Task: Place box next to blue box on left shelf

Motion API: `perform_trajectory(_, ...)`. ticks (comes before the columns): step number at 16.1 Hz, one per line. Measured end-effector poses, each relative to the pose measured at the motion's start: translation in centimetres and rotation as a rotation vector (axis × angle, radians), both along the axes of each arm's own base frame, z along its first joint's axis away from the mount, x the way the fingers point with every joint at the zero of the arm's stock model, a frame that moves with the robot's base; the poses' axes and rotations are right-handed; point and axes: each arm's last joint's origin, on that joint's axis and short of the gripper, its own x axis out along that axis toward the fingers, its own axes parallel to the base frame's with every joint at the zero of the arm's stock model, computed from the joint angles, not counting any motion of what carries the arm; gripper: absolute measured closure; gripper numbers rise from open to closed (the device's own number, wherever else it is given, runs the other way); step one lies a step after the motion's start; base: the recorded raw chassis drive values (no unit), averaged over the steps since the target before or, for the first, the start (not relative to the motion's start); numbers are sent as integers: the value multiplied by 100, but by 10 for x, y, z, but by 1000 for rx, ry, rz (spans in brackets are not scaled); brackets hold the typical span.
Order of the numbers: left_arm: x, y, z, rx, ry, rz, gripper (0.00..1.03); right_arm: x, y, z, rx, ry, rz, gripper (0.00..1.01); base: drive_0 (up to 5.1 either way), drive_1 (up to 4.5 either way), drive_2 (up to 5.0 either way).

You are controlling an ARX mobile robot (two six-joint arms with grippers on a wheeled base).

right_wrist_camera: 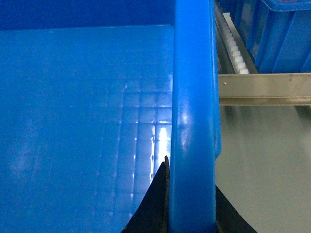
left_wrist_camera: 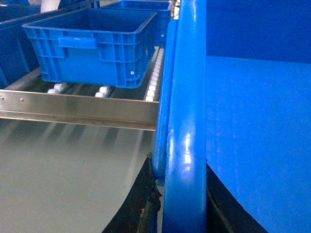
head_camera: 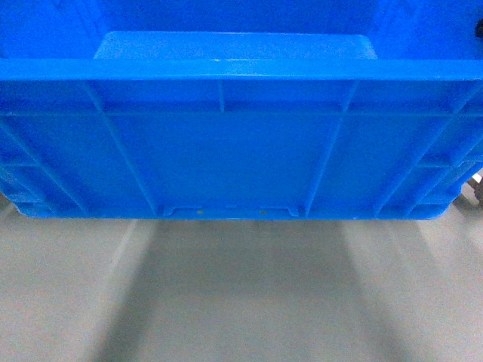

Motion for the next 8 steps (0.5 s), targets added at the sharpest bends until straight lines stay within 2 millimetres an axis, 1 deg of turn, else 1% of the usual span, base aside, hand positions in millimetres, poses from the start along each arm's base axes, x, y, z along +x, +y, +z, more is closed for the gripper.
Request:
perform_trajectory(2, 0, 0, 0, 0, 0, 0, 89, 0, 0, 0, 0, 0, 0, 94, -14, 386, -414)
perform_trajectory(5, 0, 0, 0, 1, 2, 0, 89, 0, 0, 0, 0, 2, 1, 94, 286, 207, -499)
perform_trajectory(8, 0, 0, 0, 0, -3, 0, 89, 0, 0, 0, 0, -1, 1, 94, 372, 100, -473)
